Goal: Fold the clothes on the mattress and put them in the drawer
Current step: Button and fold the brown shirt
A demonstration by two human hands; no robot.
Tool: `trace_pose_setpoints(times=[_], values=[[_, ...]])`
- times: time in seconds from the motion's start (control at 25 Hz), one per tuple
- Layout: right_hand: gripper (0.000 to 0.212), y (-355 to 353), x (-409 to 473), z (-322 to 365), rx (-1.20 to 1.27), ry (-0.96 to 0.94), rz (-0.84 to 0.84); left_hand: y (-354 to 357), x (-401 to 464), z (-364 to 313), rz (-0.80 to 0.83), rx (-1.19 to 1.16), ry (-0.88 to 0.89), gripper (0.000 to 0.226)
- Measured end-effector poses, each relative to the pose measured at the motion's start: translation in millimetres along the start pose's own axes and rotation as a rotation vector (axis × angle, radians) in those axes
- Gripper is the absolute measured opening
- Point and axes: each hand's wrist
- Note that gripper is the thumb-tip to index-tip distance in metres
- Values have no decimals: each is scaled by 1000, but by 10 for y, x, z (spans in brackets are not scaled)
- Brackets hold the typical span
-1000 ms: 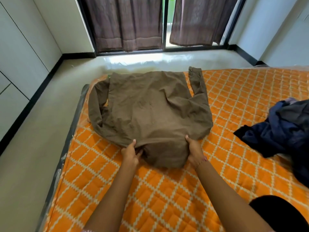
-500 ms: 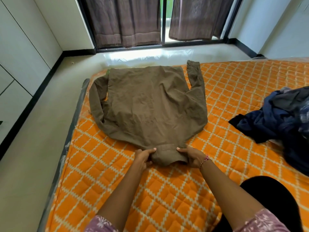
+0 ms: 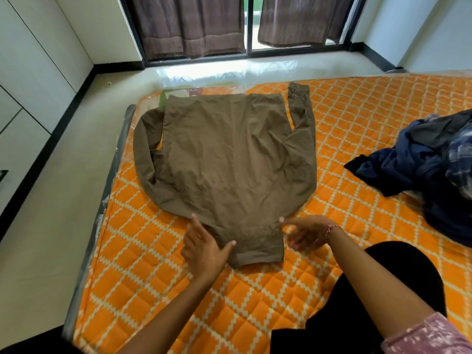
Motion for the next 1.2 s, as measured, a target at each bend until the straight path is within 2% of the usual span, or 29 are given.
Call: trace_pose_setpoints(times=[0.08,0.16,0.24,0.32,0.56,0.72,0.8,0.88,0.92,0.96,1.0,1.04,1.08,1.12,1.16,1.2], values=[[46,-93,110,44,536,-149,-277,17,225,-108,-145,120,221,87],[34,-148,265,180,901,-260,-457,-16,586,-333,-37,247,357,106],[26,-176,419,269,1012,-260,-536,5,894,-395,15,320,401,127],[10,-191,477,223,1010,-212,-580,63,1026,-234,59,377,371,132],[12,-40,560,-183,658,-95,-915,238,813,241,116,370,271,127],[23,119,478,-401,780,-25,-1009,216,479,346,137,338,269,131],[34,214,297,-464,791,18,-1138,224,220,428,192,358,297,130],[43,354,69,-394,591,13,-1312,178,125,579,235,428,378,130],[47,465,-18,-304,379,-81,-1365,90,171,671,208,464,489,127],[49,613,-58,-193,116,-252,-1332,-11,276,764,137,516,634,116],[50,826,-76,-70,-169,-470,-1164,-135,405,852,57,560,739,95],[54,1080,-85,43,-448,-670,-900,-256,555,951,-6,634,781,68],[61,1334,-79,123,-712,-774,-625,-395,682,1001,-60,717,798,48],[64,1574,-85,173,-948,-811,-431,-495,802,1035,-136,786,813,36],[61,1768,-98,227,-1126,-839,-356,-600,878,1032,-161,830,784,29],[51,1889,-111,297,-1200,-855,-355,-647,901,1005,-184,877,762,29]])
Point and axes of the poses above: each hand's wrist, its own x-axis towards the middle knuckle, its own y-axis out of the palm, z = x × y, and after that the axes turned 9 degrees about -y, right-handed
